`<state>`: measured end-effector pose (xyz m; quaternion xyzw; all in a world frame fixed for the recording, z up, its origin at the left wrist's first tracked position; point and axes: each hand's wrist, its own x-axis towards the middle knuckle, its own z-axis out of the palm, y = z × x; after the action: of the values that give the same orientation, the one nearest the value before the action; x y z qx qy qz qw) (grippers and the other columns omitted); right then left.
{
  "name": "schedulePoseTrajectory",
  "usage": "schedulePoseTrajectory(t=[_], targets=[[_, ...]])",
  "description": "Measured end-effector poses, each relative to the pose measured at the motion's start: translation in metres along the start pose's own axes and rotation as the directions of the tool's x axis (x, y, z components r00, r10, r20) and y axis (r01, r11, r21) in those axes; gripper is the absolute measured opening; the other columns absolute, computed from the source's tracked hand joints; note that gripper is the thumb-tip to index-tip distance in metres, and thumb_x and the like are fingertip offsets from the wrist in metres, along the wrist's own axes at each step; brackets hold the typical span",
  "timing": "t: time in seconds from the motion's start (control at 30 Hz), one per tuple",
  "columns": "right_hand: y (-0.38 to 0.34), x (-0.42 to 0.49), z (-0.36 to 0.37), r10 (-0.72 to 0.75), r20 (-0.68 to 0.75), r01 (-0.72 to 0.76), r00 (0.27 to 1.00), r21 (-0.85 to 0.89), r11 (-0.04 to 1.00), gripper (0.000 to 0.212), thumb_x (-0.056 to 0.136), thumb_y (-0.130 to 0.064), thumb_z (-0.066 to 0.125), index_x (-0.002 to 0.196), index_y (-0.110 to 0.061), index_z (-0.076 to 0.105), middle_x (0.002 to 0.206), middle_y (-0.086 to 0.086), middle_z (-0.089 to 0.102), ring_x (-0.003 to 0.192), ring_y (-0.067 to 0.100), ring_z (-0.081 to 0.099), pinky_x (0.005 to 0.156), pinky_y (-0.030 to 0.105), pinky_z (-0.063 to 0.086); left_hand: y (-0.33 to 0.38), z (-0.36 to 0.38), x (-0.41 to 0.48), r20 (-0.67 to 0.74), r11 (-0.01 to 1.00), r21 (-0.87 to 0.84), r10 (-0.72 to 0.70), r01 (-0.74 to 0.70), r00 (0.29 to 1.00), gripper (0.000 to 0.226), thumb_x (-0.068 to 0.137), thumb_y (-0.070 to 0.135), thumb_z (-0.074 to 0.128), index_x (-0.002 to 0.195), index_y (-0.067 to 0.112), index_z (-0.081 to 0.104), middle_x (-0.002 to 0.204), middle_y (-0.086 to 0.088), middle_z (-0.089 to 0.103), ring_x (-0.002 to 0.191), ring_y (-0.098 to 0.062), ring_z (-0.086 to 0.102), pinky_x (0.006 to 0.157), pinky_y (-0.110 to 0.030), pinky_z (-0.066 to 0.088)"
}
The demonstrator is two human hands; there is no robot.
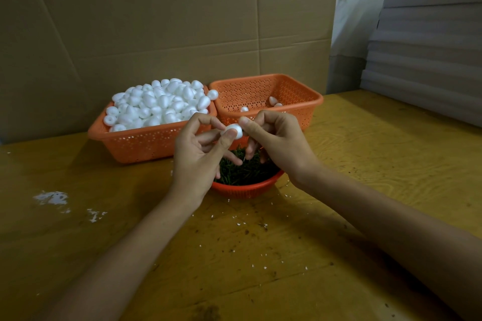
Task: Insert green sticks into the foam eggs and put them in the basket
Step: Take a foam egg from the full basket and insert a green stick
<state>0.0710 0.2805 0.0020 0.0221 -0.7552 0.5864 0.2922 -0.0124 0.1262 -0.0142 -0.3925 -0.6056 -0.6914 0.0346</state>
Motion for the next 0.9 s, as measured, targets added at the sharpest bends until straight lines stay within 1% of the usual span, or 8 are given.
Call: schedulePoseTrajectory(t=[0.17,0.27,0.37,0.43,0.53,0.67,0.83,0.9], targets=[[0.002,0.001,-0.001,-0.03,0.035,0.032,0.999,-0.056,0.998,0.037,0.104,-0.028,0.062,0.09,0.006,0.06,0.065,0.008,0.07,0.056,0.021,0.067,0.045,0.023,0.048,-0.001,-0.001,0.0,-0.001,1.0,0.003,0.001,-0.001,1.0,0.018,0.099,0.021,0.072,0.101,0.014,0.055,0.097,-0.002,0.081,0.056,-0.025,0.074,0.035,-0.021,0.039],[0.005,0.002,0.0,-0.041,0.079,0.051,0.996,-0.116,0.992,0.036,0.107,-0.029,0.057,0.091,0.004,0.06,0.069,0.009,0.071,0.058,0.024,0.068,0.046,0.026,0.048,-0.003,0.0,0.0,-0.029,1.0,0.008,0.002,-0.001,1.0,0.02,0.099,0.023,0.072,0.107,0.019,0.054,0.098,0.0,0.081,0.054,-0.023,0.072,0.037,-0.021,0.04],[0.006,0.003,-0.002,-0.04,0.169,0.067,0.985,-0.157,0.985,0.034,0.109,-0.027,0.052,0.095,0.001,0.064,0.077,0.009,0.074,0.063,0.027,0.071,0.047,0.026,0.05,-0.004,0.001,-0.001,-0.083,1.0,-0.013,-0.01,0.009,0.996,0.023,0.097,0.029,0.072,0.106,0.02,0.053,0.094,0.0,0.081,0.05,-0.02,0.069,0.036,-0.021,0.038],[0.004,0.006,-0.005,-0.001,0.264,0.048,0.965,-0.174,0.984,0.03,0.11,-0.025,0.051,0.1,-0.001,0.067,0.086,0.007,0.077,0.067,0.026,0.073,0.049,0.025,0.052,-0.005,0.001,0.0,-0.116,0.999,-0.026,-0.022,0.019,0.993,0.022,0.097,0.031,0.071,0.104,0.019,0.054,0.089,-0.002,0.079,0.049,-0.019,0.066,0.036,-0.021,0.037],[0.002,0.008,-0.01,0.056,0.366,0.02,0.929,-0.2,0.98,0.021,0.107,-0.021,0.059,0.104,-0.004,0.071,0.096,0.006,0.079,0.073,0.023,0.074,0.054,0.028,0.053,-0.006,0.001,0.001,-0.135,0.999,-0.027,-0.026,0.023,0.99,0.018,0.098,0.028,0.071,0.101,0.017,0.056,0.083,-0.004,0.078,0.046,-0.017,0.063,0.036,-0.021,0.037],[0.004,0.008,-0.011,0.053,0.371,0.039,0.927,-0.236,0.971,0.017,0.103,-0.017,0.065,0.099,-0.003,0.074,0.093,0.006,0.08,0.072,0.023,0.075,0.054,0.028,0.053,-0.006,0.002,0.0,-0.114,1.0,-0.018,-0.016,0.014,0.993,0.016,0.098,0.024,0.072,0.099,0.016,0.058,0.079,-0.005,0.076,0.044,-0.017,0.06,0.036,-0.021,0.036],[0.006,0.008,-0.009,0.033,0.354,0.071,0.935,-0.277,0.958,0.015,0.102,-0.017,0.067,0.1,-0.006,0.078,0.091,0.002,0.081,0.071,0.022,0.076,0.056,0.032,0.056,0.001,0.003,-0.002,-0.038,1.0,-0.018,-0.004,0.003,0.999,0.025,0.087,0.021,0.083,0.102,0.015,0.063,0.092,-0.005,0.079,0.049,-0.01,0.064,0.043,-0.014,0.043],[0.007,0.008,-0.009,0.031,0.346,0.07,0.938,-0.275,0.959,0.015,0.102,-0.015,0.066,0.1,-0.007,0.078,0.091,0.001,0.081,0.071,0.021,0.076,0.055,0.028,0.055,0.002,0.004,-0.002,-0.035,1.0,0.004,-0.003,0.004,0.999,0.025,0.087,0.014,0.084,0.103,0.015,0.064,0.094,-0.002,0.08,0.05,-0.008,0.065,0.043,-0.014,0.043]])
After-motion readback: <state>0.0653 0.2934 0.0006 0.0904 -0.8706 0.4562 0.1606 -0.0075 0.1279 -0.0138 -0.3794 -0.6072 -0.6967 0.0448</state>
